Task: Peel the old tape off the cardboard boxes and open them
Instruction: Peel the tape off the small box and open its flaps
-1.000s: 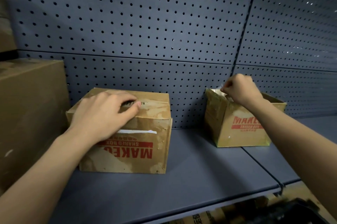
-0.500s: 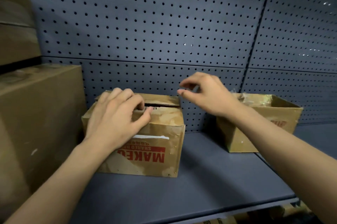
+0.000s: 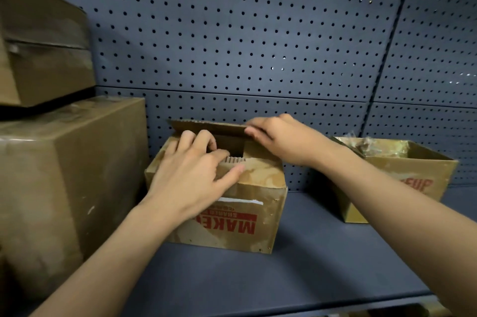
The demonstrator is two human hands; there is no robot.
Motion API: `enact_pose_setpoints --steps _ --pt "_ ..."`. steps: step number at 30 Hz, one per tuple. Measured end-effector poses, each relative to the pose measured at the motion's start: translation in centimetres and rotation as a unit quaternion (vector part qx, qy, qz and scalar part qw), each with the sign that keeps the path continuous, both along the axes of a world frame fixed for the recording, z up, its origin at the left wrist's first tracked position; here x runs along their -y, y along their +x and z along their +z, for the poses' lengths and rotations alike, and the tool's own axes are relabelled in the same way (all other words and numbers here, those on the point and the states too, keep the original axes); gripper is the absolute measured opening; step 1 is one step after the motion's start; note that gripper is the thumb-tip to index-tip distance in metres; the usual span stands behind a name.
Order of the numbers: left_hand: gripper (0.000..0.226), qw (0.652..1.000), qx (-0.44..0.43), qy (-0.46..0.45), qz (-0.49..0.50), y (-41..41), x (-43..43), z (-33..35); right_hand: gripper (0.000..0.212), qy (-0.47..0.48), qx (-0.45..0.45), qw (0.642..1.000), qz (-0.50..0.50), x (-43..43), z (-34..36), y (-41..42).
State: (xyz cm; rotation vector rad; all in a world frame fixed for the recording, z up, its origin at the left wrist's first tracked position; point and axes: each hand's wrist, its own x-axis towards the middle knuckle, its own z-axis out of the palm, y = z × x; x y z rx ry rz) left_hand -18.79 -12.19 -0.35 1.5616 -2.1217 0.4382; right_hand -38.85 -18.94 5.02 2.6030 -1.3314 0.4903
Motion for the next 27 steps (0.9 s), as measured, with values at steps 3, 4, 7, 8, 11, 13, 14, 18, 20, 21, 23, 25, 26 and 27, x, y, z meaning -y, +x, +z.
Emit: enact_pose_setpoints --steps 3,4,7,8,11,13,14,18,20,21,23,25,26,27 --pt "0.086 0.999 -0.006 0.001 -0.039 0.7 -0.6 0.2 0.034 -0.066 0.044 0.997 -0.007 0.1 1.1 -0.9" --pt "0.084 0.998 -0.016 0.003 -0.058 1.0 -0.7 0.3 0.035 -0.075 0.055 0.996 -0.013 0.0 1.6 -1.2" --pt "0.071 0.990 -0.052 -0.004 -0.132 2.3 -0.8 0.7 0.030 -0.046 0.104 0.993 -0.017 -0.1 2.8 -2.0" --pt "0.066 0.986 -0.061 -0.018 -0.152 2.8 -0.7 0.8 0.027 -0.035 0.117 0.992 -0.022 -0.1 3.0 -2.3" --pt "0.042 0.980 -0.079 -0.073 -0.168 4.1 -0.5 0.6 0.033 -0.027 0.124 0.992 -0.017 -0.2 3.3 -3.2" --pt "0.047 0.979 -0.087 -0.090 -0.161 4.6 -0.3 0.1 0.040 -0.016 0.112 0.993 -0.013 -0.3 3.2 -3.7" --pt "0.052 0.980 -0.092 -0.084 -0.155 4.8 -0.3 -0.1 0.040 0.000 0.108 0.994 -0.015 -0.2 3.0 -3.9" --pt "0.052 0.981 -0.130 -0.021 -0.144 5.0 -0.3 -0.5 0.038 0.046 0.090 0.994 -0.047 1.4 2.0 -5.1" --pt "0.049 0.975 -0.148 0.011 -0.168 4.9 -0.4 -0.6 0.039 0.072 0.095 0.992 -0.050 1.5 1.8 -5.6" --pt "0.047 0.970 -0.159 0.030 -0.183 4.8 -0.6 -0.6 0.039 0.086 0.098 0.990 -0.049 1.5 1.7 -5.8" --pt "0.042 0.960 -0.176 0.065 -0.207 4.6 -0.9 -0.7 0.039 0.100 0.110 0.987 -0.055 1.4 1.4 -6.1" --pt "0.034 0.953 -0.195 0.091 -0.214 4.4 -1.2 -0.5 0.037 0.089 0.126 0.986 -0.062 1.3 1.1 -6.0" --pt "0.030 0.948 -0.212 0.097 -0.216 4.2 -1.3 -0.4 0.034 0.077 0.128 0.987 -0.062 1.1 0.9 -5.9" --pt "0.024 0.944 -0.229 0.099 -0.215 4.0 -1.5 -0.2 0.032 0.063 0.118 0.989 -0.060 0.9 0.8 -5.7"
